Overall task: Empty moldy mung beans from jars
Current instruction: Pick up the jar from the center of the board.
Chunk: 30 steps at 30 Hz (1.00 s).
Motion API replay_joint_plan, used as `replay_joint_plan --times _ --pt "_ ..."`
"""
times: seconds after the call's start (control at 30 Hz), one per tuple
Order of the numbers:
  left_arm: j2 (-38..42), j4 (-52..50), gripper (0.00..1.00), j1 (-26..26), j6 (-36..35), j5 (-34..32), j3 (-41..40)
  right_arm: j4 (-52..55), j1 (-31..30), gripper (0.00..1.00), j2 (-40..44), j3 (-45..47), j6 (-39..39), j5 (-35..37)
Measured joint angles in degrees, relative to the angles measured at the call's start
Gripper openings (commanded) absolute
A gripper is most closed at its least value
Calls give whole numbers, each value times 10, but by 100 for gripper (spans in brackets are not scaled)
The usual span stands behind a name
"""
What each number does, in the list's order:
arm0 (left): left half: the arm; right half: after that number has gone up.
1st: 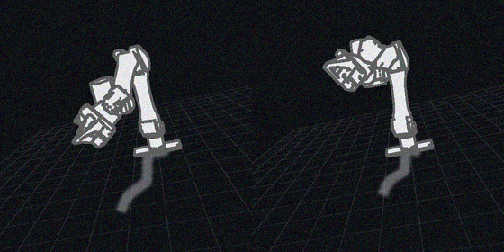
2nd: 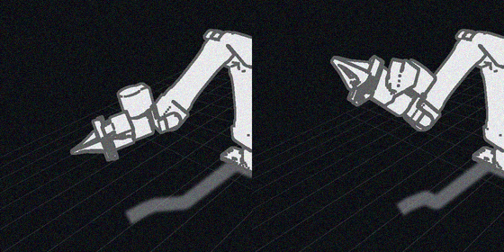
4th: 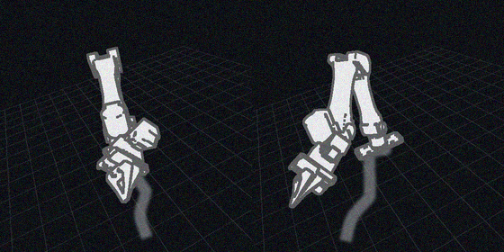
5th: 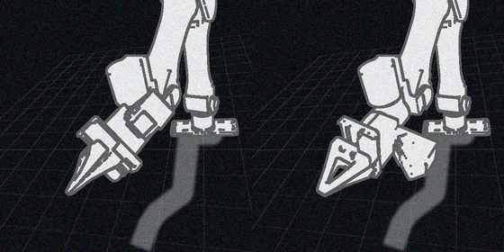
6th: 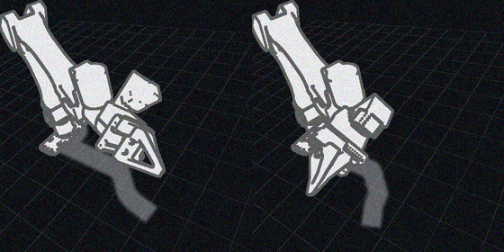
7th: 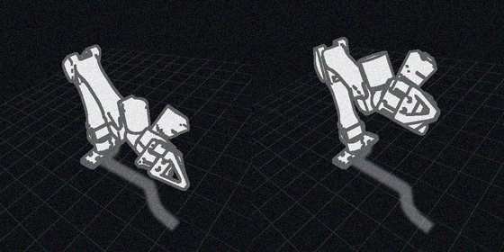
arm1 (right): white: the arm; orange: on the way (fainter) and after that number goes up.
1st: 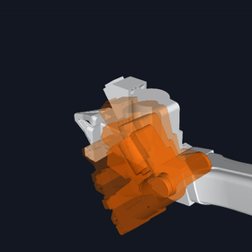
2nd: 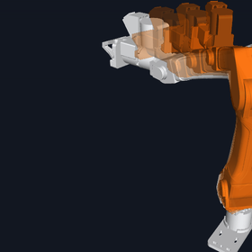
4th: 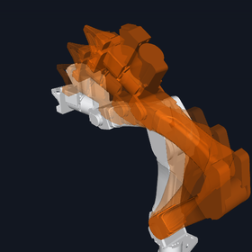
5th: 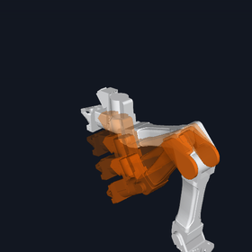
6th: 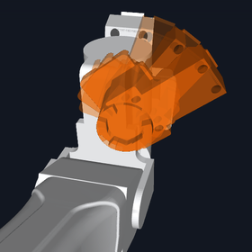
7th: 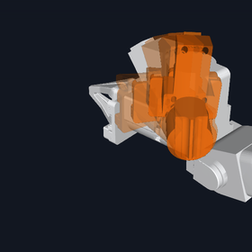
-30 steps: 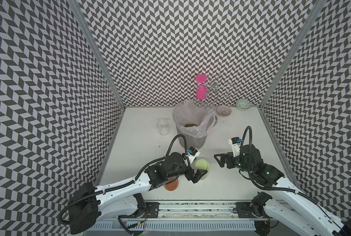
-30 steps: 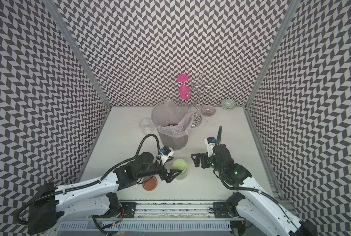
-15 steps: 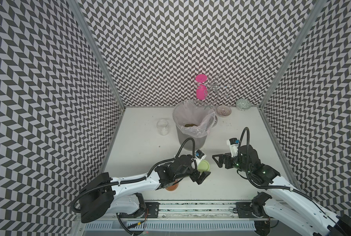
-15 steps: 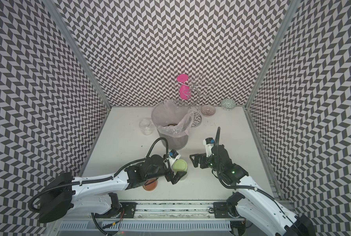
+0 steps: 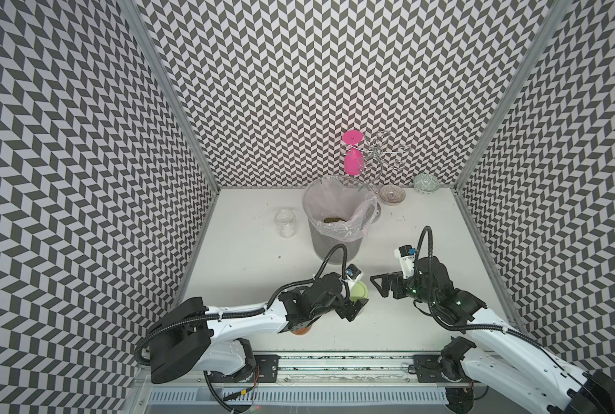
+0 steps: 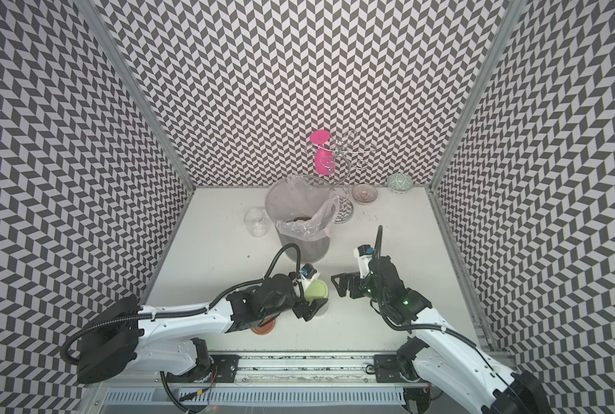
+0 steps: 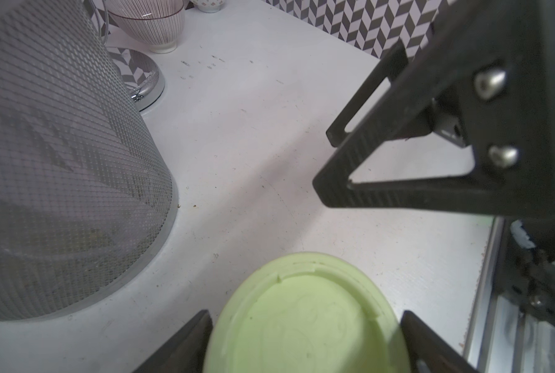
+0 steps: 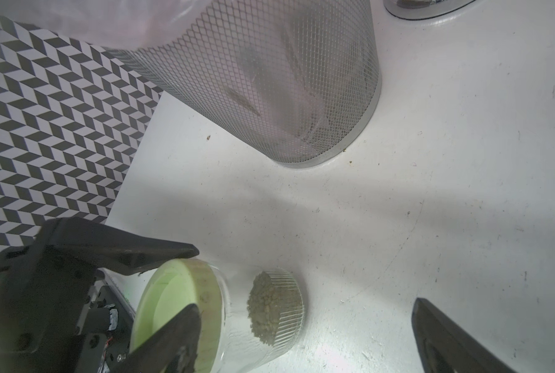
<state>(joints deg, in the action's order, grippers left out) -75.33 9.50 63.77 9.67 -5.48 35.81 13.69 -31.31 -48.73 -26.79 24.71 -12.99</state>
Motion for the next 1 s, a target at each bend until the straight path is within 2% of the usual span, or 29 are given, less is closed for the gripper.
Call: replay_joint_plan --times 0.3,0.57,0.8,1.0 --pt "-6 9 56 0 5 -12 0 -42 0 100 -23 27 -18 -40" --pt "45 -18 52 -7 24 -37 -29 -141 -5 100 -27 81 -36 -85" --pt "126 -21 51 -70 54 1 -87 -278 -95 99 33 184 -78 -91" --pt "147 -36 51 -108 66 40 -93 -397 -167 99 50 230 -151 -85"
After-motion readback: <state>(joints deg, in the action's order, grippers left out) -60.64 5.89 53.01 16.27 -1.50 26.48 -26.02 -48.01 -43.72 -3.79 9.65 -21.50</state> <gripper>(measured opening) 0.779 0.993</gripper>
